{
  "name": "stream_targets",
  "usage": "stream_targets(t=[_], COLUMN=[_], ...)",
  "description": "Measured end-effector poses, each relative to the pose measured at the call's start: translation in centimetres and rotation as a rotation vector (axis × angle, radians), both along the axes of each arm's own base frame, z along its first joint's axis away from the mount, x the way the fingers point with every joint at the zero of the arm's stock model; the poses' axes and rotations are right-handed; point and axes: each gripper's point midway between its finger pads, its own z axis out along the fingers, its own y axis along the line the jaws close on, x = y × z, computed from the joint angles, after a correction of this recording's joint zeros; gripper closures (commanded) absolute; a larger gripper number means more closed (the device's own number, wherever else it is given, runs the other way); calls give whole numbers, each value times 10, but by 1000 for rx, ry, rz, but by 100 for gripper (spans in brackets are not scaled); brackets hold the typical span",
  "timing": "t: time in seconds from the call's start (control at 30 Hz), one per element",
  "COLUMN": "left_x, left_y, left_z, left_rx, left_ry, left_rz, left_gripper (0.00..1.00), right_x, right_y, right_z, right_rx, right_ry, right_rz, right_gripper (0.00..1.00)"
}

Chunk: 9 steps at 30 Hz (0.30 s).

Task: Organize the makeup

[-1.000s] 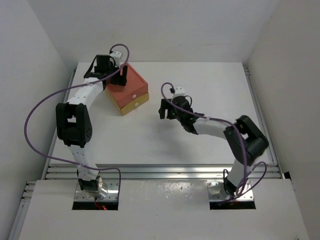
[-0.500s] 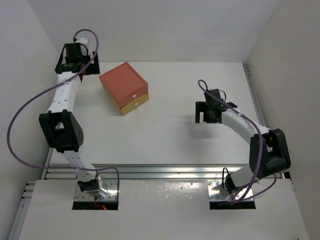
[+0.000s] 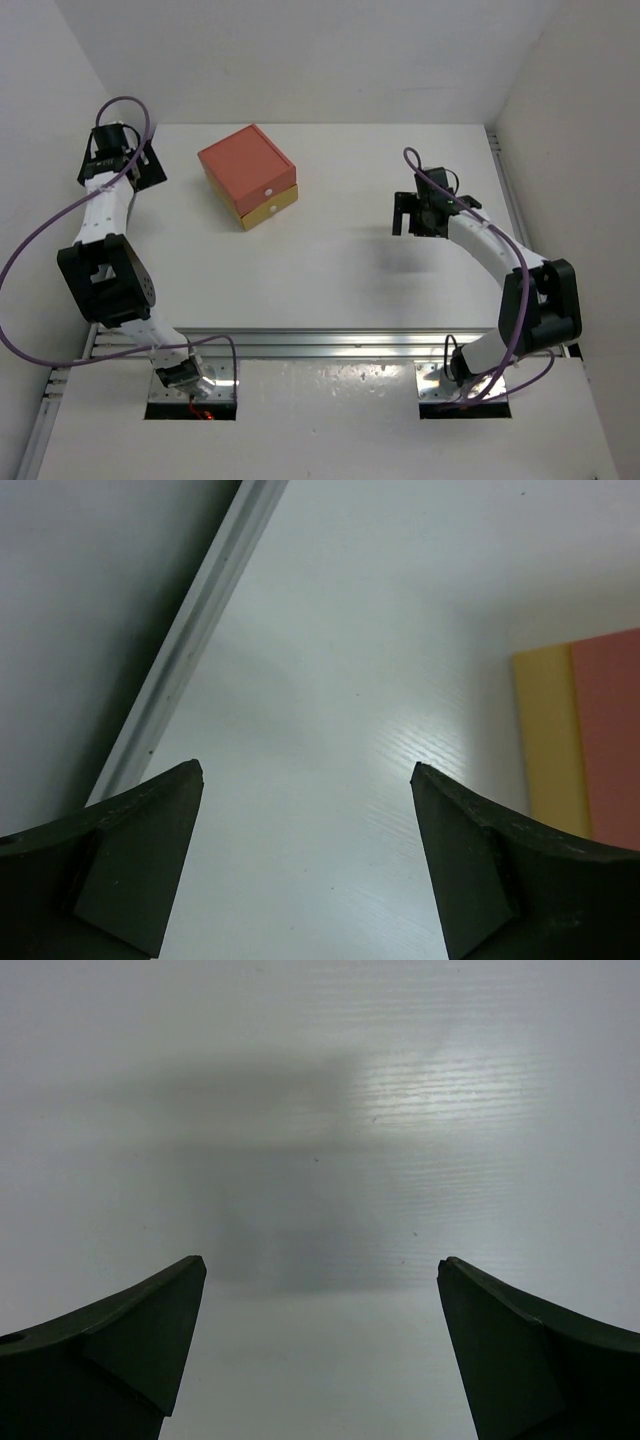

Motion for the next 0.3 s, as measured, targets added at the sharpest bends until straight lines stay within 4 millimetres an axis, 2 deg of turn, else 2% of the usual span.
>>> stream_targets(t=[0.3], left_x=[10], left_y=[-16], left_z=[3], left_rx=[-70], left_ry=[-44], left_rz=[-70], left_gripper=[9], right_x=[6], right_y=[5], right_z=[4], right_rx=[27], right_ry=[-34], right_rz=[2], right_gripper=[0])
